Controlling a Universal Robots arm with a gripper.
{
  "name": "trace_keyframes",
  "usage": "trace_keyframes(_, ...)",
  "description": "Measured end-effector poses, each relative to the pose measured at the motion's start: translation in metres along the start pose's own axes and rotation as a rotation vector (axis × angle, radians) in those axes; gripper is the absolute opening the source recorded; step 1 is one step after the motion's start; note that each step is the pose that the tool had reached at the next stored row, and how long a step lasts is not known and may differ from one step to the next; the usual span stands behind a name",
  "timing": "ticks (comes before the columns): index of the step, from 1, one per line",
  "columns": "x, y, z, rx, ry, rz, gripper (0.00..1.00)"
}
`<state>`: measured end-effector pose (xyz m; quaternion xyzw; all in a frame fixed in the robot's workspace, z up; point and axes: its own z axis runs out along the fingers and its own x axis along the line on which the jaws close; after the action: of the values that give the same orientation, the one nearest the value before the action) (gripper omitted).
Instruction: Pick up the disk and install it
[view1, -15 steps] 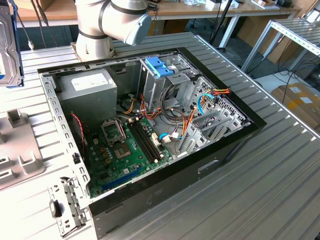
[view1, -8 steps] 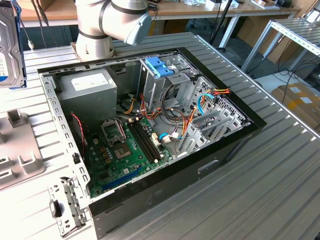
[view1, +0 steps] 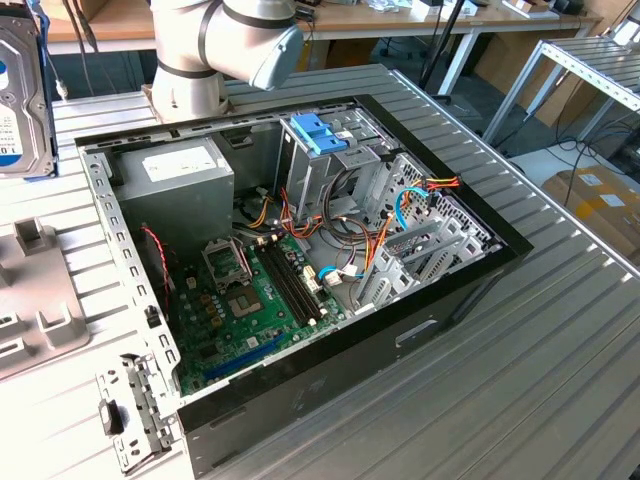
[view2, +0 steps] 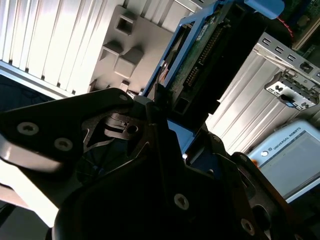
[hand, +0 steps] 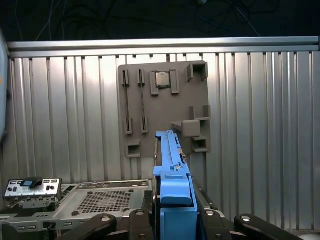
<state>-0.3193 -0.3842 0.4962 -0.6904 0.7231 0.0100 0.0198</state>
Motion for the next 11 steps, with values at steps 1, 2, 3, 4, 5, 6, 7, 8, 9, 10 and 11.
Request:
trace_keyframes(1, 0.0011, -0.0010, 0.0000, 0.0000, 0.0000, 0.000, 0.37)
trace_keyframes(2, 0.0019, -0.0016, 0.0000, 0.0000, 0.0000, 0.000, 0.37)
trace_keyframes(3, 0.0023, -0.0020, 0.0000, 0.0000, 0.0000, 0.000, 0.37)
trace_keyframes(4, 0.0027, -0.0024, 0.0000, 0.0000, 0.0000, 0.000, 0.37)
trace_keyframes(5, 0.0032, -0.0029, -0.0001, 0.0000, 0.0000, 0.000, 0.37)
trace_keyframes(6, 0.0036, -0.0033, -0.0001, 0.0000, 0.0000, 0.000, 0.37)
trace_keyframes(7, 0.0046, -0.0040, -0.0001, 0.0000, 0.0000, 0.000, 0.37)
trace_keyframes(8, 0.0050, -0.0045, -0.0001, 0.0000, 0.0000, 0.000, 0.37)
trace_keyframes(9, 0.0055, -0.0049, -0.0001, 0.0000, 0.0000, 0.000, 0.37)
trace_keyframes(10, 0.0063, -0.0056, -0.0001, 0.0001, -0.0001, 0.000, 0.37)
trace_keyframes(11, 0.0067, -0.0059, -0.0001, 0.0000, 0.0000, 0.000, 0.37)
